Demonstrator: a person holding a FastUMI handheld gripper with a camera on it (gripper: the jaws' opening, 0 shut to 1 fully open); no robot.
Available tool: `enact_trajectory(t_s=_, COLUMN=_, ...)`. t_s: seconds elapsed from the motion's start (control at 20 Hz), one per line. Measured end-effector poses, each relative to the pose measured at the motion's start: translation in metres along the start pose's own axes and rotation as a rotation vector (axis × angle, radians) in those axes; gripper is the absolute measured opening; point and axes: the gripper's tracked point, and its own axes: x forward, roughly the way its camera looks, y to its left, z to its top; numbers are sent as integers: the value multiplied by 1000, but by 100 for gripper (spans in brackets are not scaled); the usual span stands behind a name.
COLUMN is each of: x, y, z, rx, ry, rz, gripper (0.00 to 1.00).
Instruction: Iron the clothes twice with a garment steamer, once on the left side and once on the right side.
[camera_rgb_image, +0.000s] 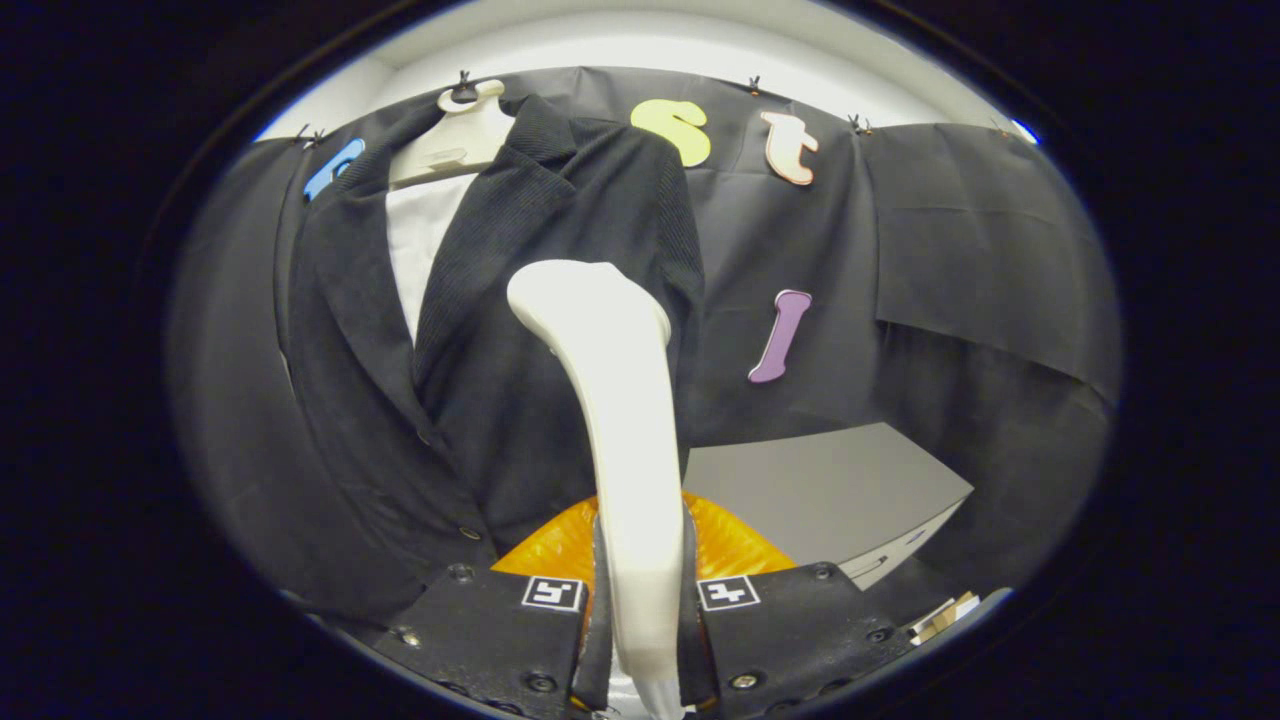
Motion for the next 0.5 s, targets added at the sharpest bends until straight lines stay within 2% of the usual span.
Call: enact_trajectory(t_s=0.5, x=17, y=5, z=-7, rx=9, ry=-18, rz=-8, gripper=29)
